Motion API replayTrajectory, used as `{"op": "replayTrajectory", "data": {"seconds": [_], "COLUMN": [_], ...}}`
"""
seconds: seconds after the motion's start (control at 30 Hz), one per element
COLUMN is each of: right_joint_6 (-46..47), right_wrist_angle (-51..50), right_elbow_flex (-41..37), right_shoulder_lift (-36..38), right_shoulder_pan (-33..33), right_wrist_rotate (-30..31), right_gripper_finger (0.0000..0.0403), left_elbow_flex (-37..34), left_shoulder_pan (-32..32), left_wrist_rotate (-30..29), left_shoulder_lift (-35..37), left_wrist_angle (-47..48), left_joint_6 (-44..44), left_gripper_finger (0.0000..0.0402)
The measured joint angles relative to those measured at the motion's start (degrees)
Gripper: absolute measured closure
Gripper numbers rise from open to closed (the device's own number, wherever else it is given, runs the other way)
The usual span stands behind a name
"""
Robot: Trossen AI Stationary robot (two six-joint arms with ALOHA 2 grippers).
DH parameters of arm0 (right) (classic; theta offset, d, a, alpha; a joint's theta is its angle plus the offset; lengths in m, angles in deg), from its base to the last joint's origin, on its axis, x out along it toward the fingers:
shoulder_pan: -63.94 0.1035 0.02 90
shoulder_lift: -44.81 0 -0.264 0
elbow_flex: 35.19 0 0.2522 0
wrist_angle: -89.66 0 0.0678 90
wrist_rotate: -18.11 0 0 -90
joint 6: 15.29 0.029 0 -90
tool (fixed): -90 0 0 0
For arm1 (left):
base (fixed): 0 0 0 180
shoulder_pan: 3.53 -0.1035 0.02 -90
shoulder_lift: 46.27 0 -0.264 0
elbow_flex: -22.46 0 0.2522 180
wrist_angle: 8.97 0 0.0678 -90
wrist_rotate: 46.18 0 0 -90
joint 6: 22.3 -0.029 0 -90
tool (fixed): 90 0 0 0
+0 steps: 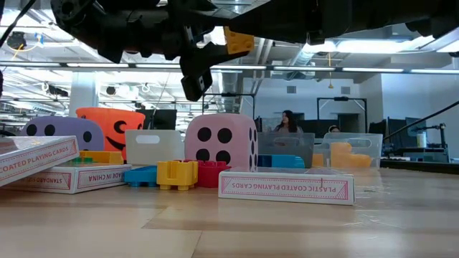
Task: Pick & Place Toys
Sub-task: Put the small yellow game piece into the black bin
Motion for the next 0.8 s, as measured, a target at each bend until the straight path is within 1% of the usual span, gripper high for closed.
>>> {"op": "replayTrajectory", "data": {"seconds": [0.2,0.27,0.5,0.6,0.67,0.8], "right_joint_6": [-0.65,-0.93,0.43,1.83,2.14,3.18], "right_wrist_angle": [-0.27,-0.39,-0.23,0.47,0.91,-1.22], "right_elbow_flex": [0.00,0.00,0.00,0.05,0.15,-0.11], "right_shoulder_lift": [0.02,0.00,0.02,0.10,0.20,-0.20], "right_shoulder_pan": [0.00,0.00,0.00,0.00,-0.07,-0.43], "right_wrist_rotate": [-0.14,-0.14,0.15,0.23,0.44,-0.05], "right_gripper_finger": [0.0291,0.0310,0.0310,0.0308,0.0307,0.0311], "left_elbow_flex": [0.00,-0.02,-0.08,-0.17,-0.19,0.15], "left_shoulder_pan": [0.00,0.00,-0.31,-1.07,-1.57,-1.78], "left_wrist_rotate": [0.10,0.16,0.10,0.01,-0.14,-0.40], "left_shoulder_lift": [0.00,0.00,0.00,1.09,2.71,7.20], "left_wrist_angle": [0.24,0.31,-0.49,-0.59,0.38,-0.37], "left_joint_6": [0.75,1.11,0.38,-0.78,-2.54,-5.87], "left_gripper_finger": [0.0262,0.0259,0.0244,0.0233,0.0225,0.0206]}}
